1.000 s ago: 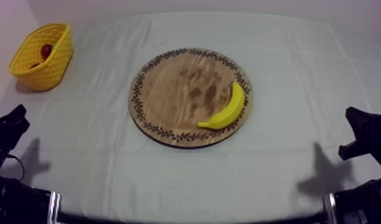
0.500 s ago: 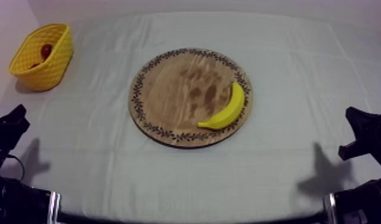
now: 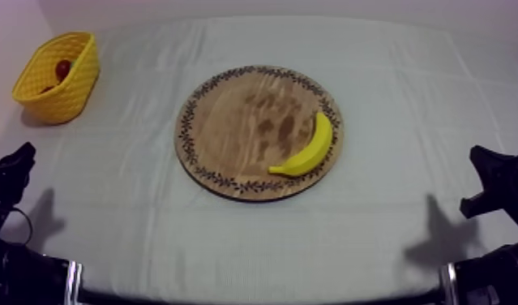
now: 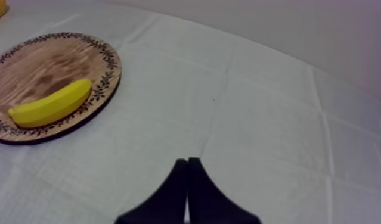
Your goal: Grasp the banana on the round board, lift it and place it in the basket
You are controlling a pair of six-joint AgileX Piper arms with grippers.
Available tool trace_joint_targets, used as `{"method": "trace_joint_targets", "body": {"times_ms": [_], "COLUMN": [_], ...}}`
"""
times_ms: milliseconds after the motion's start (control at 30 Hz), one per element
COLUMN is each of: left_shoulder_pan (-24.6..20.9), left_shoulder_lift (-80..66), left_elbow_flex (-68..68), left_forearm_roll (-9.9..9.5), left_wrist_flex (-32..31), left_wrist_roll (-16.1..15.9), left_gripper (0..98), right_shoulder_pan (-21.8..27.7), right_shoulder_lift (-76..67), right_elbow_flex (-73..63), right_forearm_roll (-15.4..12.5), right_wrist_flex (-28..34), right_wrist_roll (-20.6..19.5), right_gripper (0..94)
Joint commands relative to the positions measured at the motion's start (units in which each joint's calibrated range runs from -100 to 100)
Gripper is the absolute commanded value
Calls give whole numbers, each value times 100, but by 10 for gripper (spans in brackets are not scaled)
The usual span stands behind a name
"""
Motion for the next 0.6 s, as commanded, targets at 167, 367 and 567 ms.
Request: {"method": "trace_joint_targets", "body": {"times_ms": [167, 367, 567], "left_shoulder_pan": [1, 1, 1], "left_shoulder_lift": [-2, -2, -2], "left_elbow_flex": [6, 6, 6], "left_forearm_roll": [-3, -3, -3], "left_wrist_flex": [-1, -1, -1], "left_wrist_roll": [23, -166, -281], "left_gripper": [7, 2, 4], "right_shoulder_pan": [1, 1, 1], "right_shoulder_lift": [3, 3, 3], "right_elbow_flex": [-3, -3, -3], "right_forearm_roll": [0, 0, 0], "right_wrist_flex": [0, 0, 0], "right_wrist_roll": [-2, -2, -2], "right_gripper": [2, 2, 2]}}
